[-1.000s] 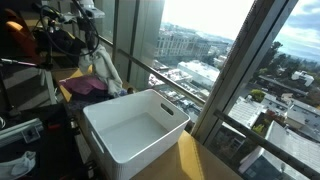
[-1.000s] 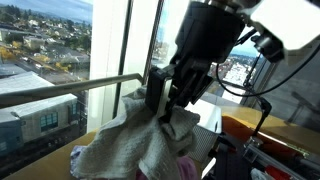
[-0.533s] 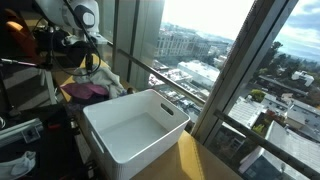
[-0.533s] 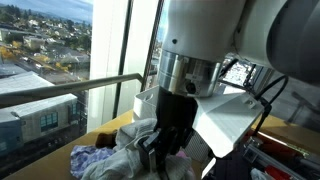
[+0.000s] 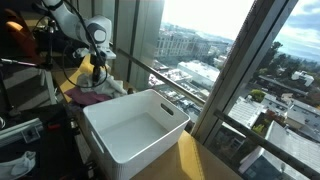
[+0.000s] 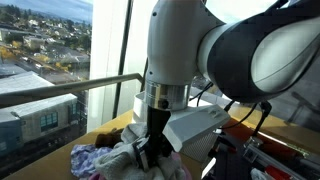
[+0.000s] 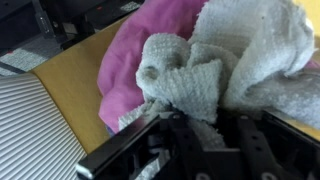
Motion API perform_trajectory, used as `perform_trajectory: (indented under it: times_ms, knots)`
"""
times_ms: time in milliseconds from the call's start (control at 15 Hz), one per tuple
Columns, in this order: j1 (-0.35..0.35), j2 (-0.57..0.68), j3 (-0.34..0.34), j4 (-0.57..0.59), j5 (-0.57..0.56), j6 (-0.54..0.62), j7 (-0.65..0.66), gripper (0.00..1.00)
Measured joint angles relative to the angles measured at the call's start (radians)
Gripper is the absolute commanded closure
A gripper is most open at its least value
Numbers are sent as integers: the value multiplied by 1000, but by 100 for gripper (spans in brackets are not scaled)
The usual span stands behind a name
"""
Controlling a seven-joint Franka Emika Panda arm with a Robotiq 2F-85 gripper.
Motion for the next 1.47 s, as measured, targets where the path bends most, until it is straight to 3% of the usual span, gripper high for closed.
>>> perform_trajectory:
  times_ms: [267, 467, 533, 1000, 1467]
  knots:
    - [-2, -15, -31, 36, 17, -10, -27, 24]
    - [-10, -88, -42, 60, 18, -61, -47, 3]
    - [-14, -124, -42, 68, 18, -83, -54, 0]
    - [-18, -345, -30, 97, 19, -200, -79, 0]
    - [-1, -289, 18, 61, 22, -117, -78, 0]
